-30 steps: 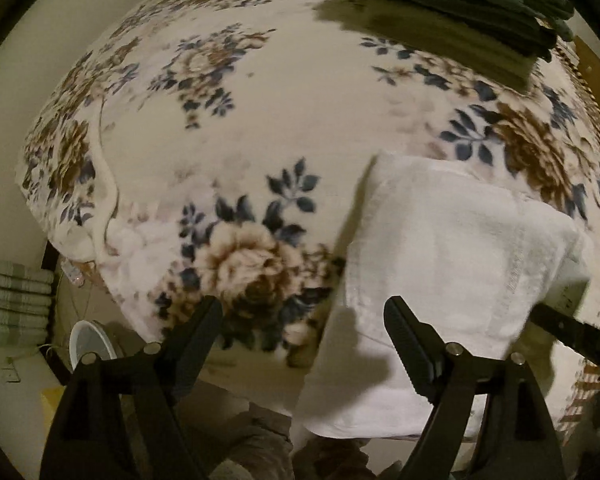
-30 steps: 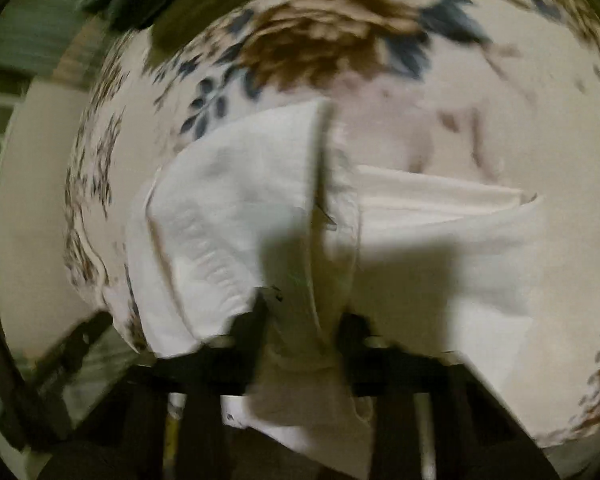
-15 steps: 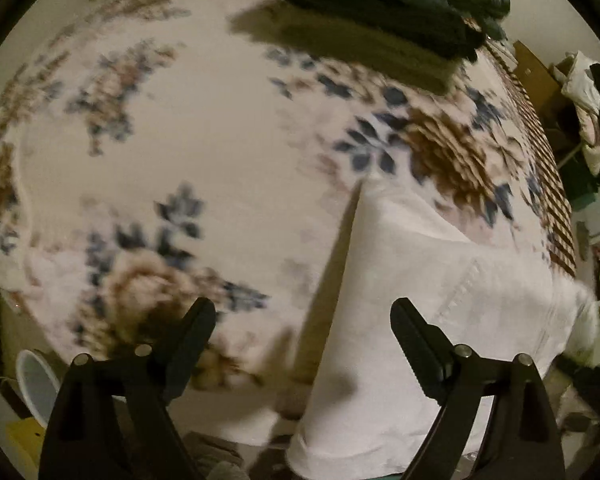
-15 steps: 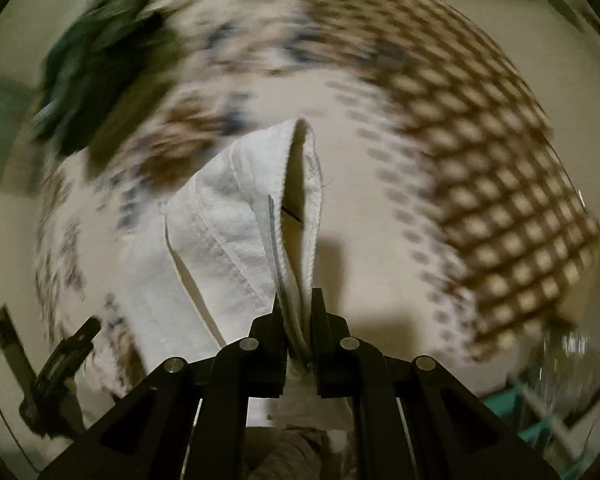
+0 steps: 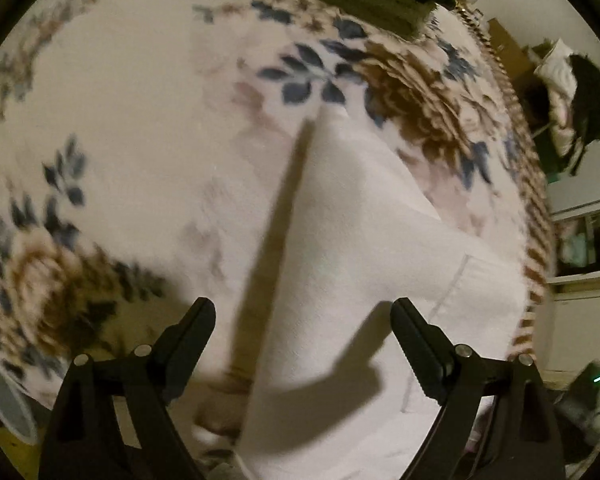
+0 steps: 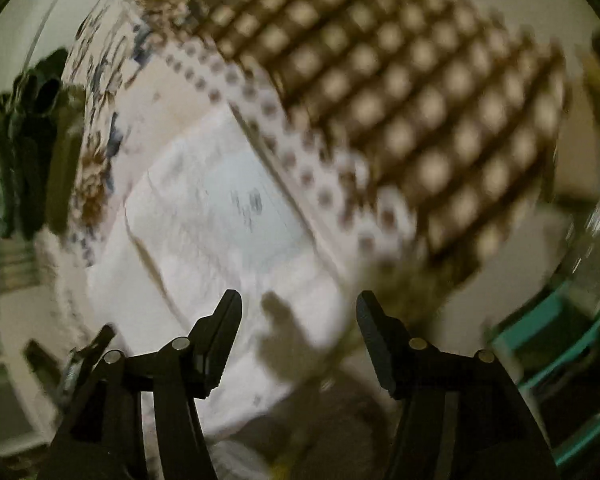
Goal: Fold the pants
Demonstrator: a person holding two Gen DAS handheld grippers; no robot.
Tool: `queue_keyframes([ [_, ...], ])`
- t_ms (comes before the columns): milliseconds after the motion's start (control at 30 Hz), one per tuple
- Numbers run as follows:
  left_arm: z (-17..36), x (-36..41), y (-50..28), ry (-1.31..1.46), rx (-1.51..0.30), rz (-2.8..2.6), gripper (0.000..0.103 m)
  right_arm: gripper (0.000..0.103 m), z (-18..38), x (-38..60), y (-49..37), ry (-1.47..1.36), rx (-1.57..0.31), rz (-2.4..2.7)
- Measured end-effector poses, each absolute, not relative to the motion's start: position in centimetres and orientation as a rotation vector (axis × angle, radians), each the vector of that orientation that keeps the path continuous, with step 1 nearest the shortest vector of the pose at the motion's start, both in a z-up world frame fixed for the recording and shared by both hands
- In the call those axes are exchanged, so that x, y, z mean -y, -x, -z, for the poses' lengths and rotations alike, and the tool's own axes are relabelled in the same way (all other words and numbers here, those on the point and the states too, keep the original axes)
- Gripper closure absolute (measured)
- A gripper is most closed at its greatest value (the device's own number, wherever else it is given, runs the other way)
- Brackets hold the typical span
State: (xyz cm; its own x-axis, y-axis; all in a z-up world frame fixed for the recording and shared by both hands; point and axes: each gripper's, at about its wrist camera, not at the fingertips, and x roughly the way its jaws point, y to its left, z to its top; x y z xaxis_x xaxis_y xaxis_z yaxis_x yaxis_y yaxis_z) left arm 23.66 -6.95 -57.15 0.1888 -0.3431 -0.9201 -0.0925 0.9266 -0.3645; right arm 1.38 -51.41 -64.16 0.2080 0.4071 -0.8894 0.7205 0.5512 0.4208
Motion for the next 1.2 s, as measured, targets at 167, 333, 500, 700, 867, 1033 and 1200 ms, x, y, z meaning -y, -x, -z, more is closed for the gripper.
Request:
queue_keyframes([
  [167, 57.9, 7.6, -21.6, 0.373, -1.424, 0.238, 0.014, 0.041, 68.8, 47.8, 1.6, -1.280, -1.436, 0.159],
  [333, 59.5, 8.0, -19.9, 0.374, -1.473, 0.276, 0.014, 0.039, 71.2, 45.8, 1.9, -1.333, -1.330, 0.109],
  [500, 60.5, 7.4, -19.5, 0.452, -1.504, 0.299, 0.014, 0.030, 71.6, 44.7, 3.0, -1.355, -1.285, 0.056],
  [700, 61.0, 7.7, -19.6, 0.451, -1.497, 0.322, 0.013, 0.003, 72.6, 43.3, 1.1, -1.407, -1.261, -0.072],
  [867, 60.9, 7.5, -19.7, 0.473, -1.497, 0.325, 0.013, 0.021, 69.3, 42.8, -0.6, -1.315, -1.192, -0.101],
  [1033, 61.2, 7.3, -19.6, 0.512, -1.496, 0.314, 0.013, 0.033, 66.9, 43.4, -1.0, -1.253, -1.107, -0.138],
  [1200, 61.3, 7.5, -19.4, 0.499, -1.489, 0.313, 0.012, 0.028, 70.8, 43.6, -0.8, -1.203, -1.247, -0.108],
])
